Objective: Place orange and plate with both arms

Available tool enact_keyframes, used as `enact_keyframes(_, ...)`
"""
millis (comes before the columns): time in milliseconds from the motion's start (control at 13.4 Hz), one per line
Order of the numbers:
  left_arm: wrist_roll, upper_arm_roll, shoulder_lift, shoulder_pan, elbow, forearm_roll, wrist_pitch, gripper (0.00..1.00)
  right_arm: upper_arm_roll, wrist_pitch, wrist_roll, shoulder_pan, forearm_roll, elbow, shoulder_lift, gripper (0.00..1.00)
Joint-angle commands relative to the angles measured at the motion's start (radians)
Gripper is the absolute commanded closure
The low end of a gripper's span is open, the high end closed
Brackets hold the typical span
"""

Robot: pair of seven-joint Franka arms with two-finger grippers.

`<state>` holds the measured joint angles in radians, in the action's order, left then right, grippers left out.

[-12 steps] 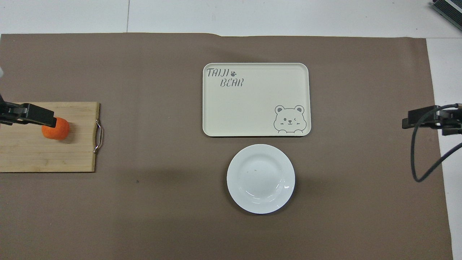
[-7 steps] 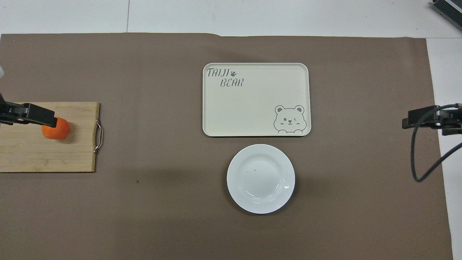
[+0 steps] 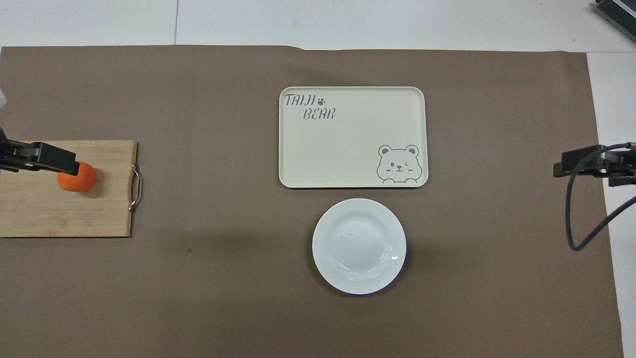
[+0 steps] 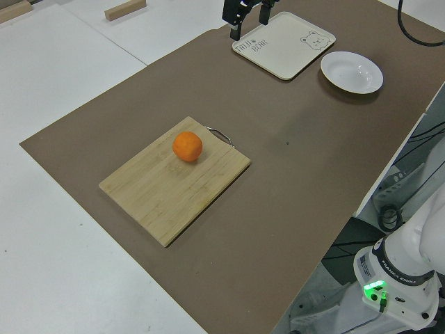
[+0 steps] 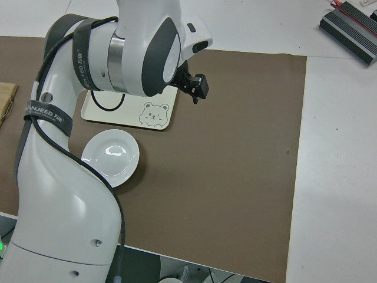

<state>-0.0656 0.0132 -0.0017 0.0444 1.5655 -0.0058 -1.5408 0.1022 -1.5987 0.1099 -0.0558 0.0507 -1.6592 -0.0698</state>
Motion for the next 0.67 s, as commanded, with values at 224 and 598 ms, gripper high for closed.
enact_keyframes(224,0.009,-0.009,-0.023,0.005,0.013,-0.011,-0.012,0.0,-0.016,0.005,-0.019,0.011,-0.029,0.007,-0.001,0.0)
enact_keyframes(598,0.009,-0.01,-0.004,-0.005,-0.016,-0.019,0.022,0.0,-0.016,0.008,-0.021,0.013,-0.028,0.007,-0.001,0.0)
